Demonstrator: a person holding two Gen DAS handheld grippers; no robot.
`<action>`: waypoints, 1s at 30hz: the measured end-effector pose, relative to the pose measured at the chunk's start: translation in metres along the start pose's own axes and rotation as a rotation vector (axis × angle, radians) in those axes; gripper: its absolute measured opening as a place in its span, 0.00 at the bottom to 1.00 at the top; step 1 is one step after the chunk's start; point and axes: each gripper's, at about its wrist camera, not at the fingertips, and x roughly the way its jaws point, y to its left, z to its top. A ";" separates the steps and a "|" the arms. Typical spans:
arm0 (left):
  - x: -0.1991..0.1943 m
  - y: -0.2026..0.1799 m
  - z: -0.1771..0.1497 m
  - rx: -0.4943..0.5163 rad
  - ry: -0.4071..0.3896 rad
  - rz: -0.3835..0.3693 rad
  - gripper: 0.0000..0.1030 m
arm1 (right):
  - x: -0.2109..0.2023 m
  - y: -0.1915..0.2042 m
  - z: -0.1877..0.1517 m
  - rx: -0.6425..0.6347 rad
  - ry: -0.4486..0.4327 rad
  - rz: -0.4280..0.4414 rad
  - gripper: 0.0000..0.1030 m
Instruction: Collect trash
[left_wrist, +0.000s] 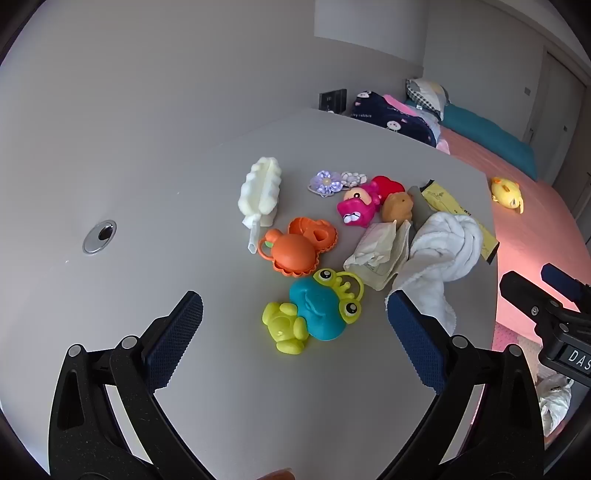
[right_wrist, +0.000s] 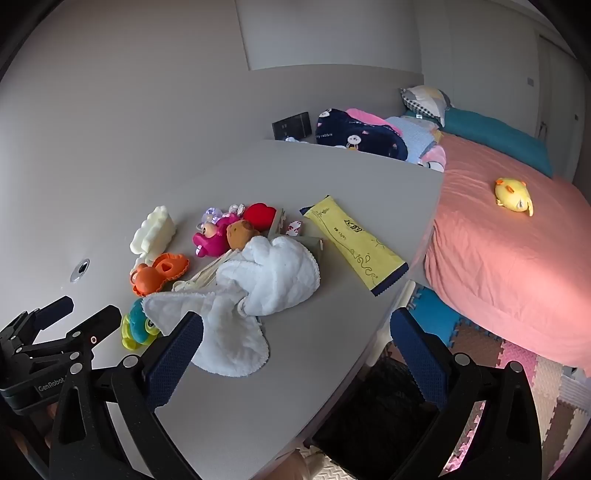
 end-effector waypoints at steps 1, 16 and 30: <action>0.000 0.000 0.000 0.001 0.001 -0.001 0.94 | 0.000 0.000 0.000 -0.001 0.000 -0.001 0.98; 0.000 0.000 0.000 0.003 0.002 0.005 0.94 | 0.001 -0.001 0.000 0.003 0.007 0.001 0.98; 0.003 0.002 -0.002 0.000 0.006 0.006 0.94 | -0.001 -0.003 -0.001 0.006 0.009 0.000 0.98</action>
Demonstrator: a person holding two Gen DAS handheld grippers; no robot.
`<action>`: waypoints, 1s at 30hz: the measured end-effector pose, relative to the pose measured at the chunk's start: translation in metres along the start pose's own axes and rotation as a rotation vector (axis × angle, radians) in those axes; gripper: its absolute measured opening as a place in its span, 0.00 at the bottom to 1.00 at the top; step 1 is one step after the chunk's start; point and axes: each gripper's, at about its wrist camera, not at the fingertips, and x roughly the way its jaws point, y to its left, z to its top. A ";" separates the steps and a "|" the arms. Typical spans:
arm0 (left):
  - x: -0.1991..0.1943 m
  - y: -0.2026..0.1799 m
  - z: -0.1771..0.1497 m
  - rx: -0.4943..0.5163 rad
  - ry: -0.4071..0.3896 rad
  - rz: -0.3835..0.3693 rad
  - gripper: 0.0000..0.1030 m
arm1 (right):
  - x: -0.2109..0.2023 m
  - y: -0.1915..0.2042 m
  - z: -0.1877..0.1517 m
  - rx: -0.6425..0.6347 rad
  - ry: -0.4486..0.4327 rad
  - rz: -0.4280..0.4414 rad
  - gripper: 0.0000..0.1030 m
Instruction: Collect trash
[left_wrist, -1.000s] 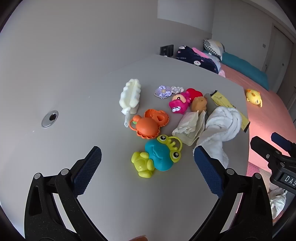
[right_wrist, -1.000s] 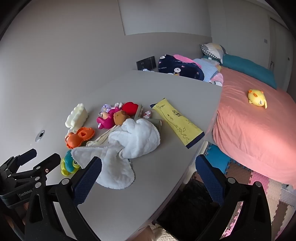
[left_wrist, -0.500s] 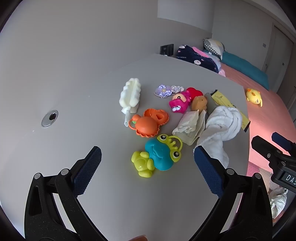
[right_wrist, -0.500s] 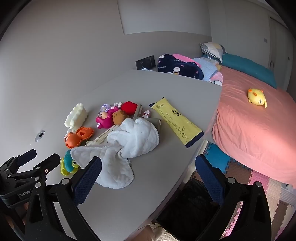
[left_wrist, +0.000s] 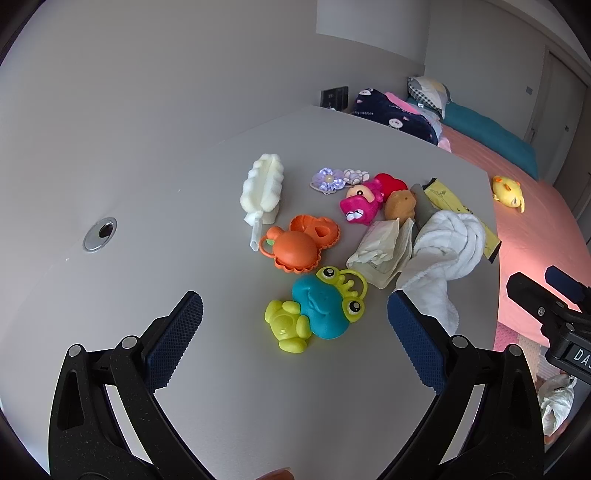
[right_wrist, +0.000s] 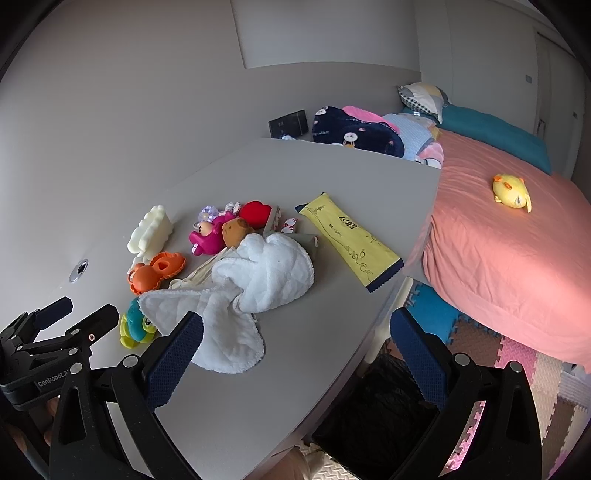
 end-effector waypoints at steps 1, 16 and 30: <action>0.000 0.000 0.000 0.001 0.001 -0.001 0.94 | -0.001 -0.001 -0.001 0.000 0.000 0.000 0.98; -0.004 0.002 -0.001 -0.001 0.002 -0.002 0.94 | -0.002 -0.006 -0.004 0.003 -0.001 -0.001 0.98; -0.001 -0.003 -0.005 0.003 0.008 0.001 0.94 | -0.005 -0.007 -0.003 0.004 -0.001 -0.004 0.98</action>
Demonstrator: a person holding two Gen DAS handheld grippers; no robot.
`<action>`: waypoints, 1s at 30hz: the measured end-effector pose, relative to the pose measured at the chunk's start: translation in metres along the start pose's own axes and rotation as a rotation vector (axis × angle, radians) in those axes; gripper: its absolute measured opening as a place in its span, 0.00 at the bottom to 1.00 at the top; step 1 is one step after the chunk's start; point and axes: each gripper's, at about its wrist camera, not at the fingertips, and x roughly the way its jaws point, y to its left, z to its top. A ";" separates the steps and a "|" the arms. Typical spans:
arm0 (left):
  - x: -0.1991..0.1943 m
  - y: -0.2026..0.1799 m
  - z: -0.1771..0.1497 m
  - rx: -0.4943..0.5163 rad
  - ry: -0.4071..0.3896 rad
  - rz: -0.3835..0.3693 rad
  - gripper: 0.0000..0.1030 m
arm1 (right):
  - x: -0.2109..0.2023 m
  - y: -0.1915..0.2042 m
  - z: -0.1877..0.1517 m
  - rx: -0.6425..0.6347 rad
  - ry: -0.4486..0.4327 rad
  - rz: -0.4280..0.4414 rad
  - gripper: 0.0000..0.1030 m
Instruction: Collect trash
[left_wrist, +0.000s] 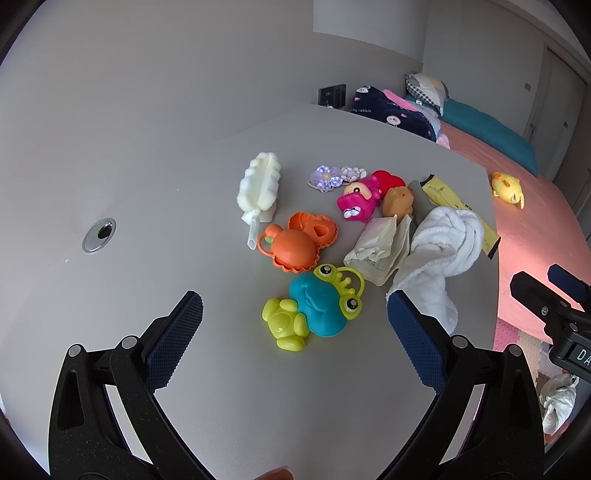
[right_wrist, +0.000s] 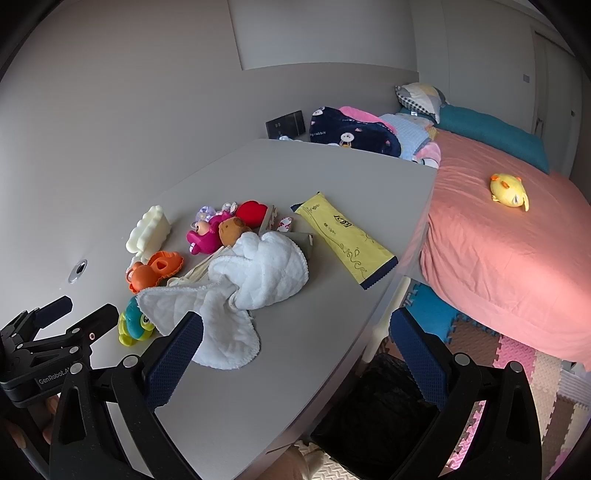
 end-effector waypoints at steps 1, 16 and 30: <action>0.000 0.000 0.000 0.001 0.001 0.000 0.94 | -0.001 -0.001 0.000 0.000 0.001 0.000 0.98; 0.002 -0.001 0.000 0.008 0.010 0.006 0.94 | 0.000 0.000 0.000 -0.002 0.002 0.001 0.98; 0.020 0.002 -0.003 0.057 0.041 0.028 0.94 | 0.008 -0.008 -0.001 0.037 0.017 0.053 0.98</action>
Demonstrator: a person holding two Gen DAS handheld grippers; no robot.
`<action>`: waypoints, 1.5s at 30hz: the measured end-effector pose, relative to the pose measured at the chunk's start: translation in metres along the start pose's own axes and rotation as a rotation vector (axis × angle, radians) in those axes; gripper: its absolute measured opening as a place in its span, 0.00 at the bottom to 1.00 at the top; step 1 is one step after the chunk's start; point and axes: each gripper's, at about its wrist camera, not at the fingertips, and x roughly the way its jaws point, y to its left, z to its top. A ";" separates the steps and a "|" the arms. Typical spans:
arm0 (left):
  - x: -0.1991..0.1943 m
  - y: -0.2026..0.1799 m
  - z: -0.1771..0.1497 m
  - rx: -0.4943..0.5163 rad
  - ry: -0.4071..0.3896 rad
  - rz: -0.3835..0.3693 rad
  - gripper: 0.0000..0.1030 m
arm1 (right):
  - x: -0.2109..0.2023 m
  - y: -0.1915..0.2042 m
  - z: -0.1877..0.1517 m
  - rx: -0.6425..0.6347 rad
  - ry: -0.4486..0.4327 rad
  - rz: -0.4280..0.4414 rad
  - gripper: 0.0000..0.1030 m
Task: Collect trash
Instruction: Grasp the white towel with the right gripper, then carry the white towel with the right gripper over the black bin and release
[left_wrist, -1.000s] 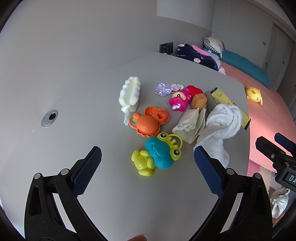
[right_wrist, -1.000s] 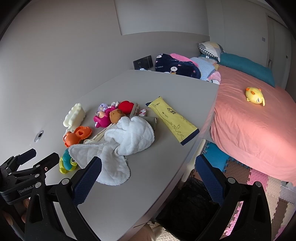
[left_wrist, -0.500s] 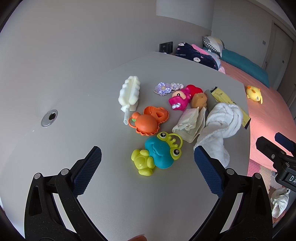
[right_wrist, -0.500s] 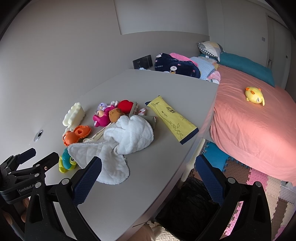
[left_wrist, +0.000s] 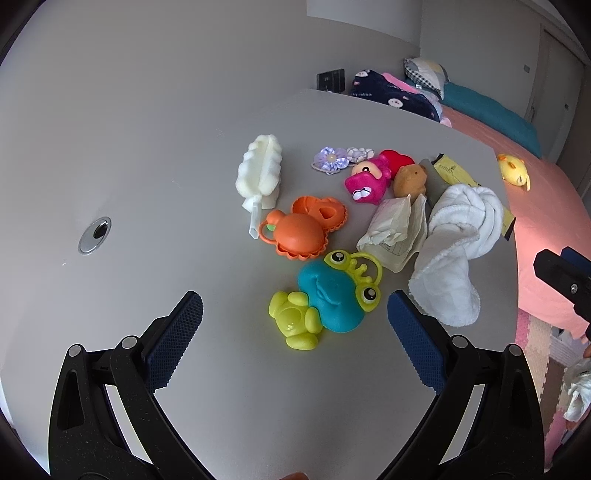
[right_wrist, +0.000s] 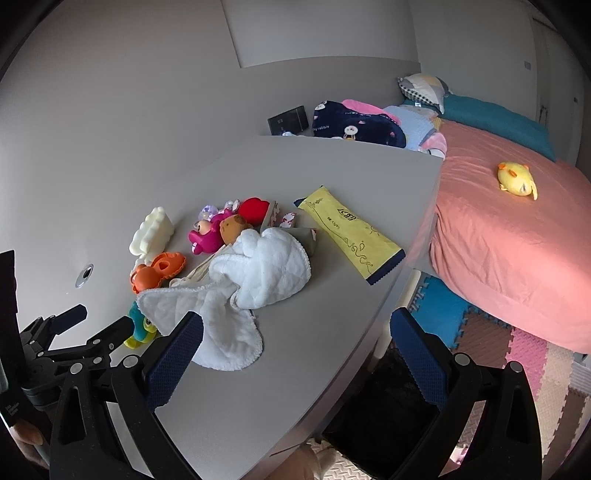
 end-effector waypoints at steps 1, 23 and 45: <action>0.001 0.001 0.000 0.003 -0.001 0.002 0.94 | 0.002 0.001 0.001 0.000 0.001 0.004 0.98; 0.044 -0.006 0.004 0.075 0.091 -0.114 0.68 | 0.068 0.016 0.026 -0.010 0.088 0.038 0.74; 0.016 0.002 -0.006 0.034 0.001 -0.060 0.67 | 0.031 0.025 0.032 -0.016 0.040 0.182 0.25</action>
